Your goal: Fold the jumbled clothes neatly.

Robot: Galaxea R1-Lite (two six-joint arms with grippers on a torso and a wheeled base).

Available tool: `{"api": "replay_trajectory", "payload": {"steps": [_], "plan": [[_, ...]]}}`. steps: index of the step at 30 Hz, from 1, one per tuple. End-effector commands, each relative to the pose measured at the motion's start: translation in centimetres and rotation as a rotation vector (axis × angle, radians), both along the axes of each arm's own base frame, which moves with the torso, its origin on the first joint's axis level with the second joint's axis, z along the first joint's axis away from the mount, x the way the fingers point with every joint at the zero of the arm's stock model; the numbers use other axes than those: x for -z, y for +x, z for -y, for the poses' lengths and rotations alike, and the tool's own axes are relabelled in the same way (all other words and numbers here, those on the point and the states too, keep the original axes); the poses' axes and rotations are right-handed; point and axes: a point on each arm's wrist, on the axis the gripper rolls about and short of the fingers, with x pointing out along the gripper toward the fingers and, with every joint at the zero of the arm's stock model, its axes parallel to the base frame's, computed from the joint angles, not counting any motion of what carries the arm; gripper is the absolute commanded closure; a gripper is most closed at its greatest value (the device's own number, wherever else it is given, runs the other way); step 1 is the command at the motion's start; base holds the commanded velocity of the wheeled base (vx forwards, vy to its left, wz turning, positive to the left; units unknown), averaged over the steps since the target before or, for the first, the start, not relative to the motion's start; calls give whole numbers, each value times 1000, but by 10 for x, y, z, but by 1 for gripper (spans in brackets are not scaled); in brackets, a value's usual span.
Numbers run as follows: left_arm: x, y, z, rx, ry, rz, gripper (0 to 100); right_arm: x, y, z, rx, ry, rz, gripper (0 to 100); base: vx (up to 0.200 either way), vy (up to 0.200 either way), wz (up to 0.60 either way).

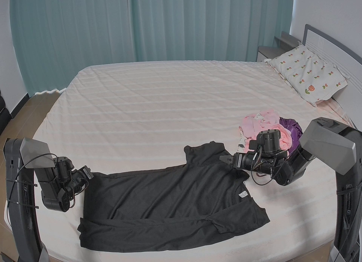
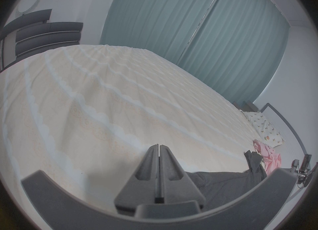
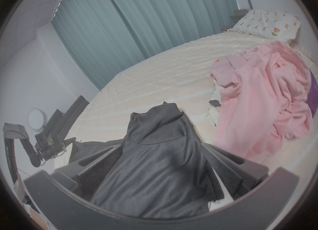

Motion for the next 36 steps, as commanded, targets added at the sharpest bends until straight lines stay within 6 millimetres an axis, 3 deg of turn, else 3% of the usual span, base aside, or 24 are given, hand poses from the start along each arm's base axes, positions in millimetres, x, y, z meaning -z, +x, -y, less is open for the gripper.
{"api": "replay_trajectory", "payload": {"steps": [1, 7, 22, 23, 28, 36], "plan": [[-1, -3, 0, -24, -11, 6, 100, 36, 30, -6, -16, -91, -37, 0, 0, 0, 0], [2, -10, 3, -20, -15, -22, 100, 53, 51, -7, -41, -141, -3, 0, 0, 0, 0], [4, -11, 4, -20, -19, -31, 100, 57, 76, -8, -27, -112, 52, 0, 0, 0, 0], [5, -11, 4, -19, -18, -33, 100, 56, 77, -8, -22, -102, 54, 100, 0, 0, 0], [5, -11, 4, -19, -18, -33, 100, 46, 83, -9, 20, -37, 60, 100, 0, 0, 0], [3, -10, 4, -22, -19, -25, 100, 37, 78, 7, 60, -30, 41, 100, 0, 0, 0]]}}
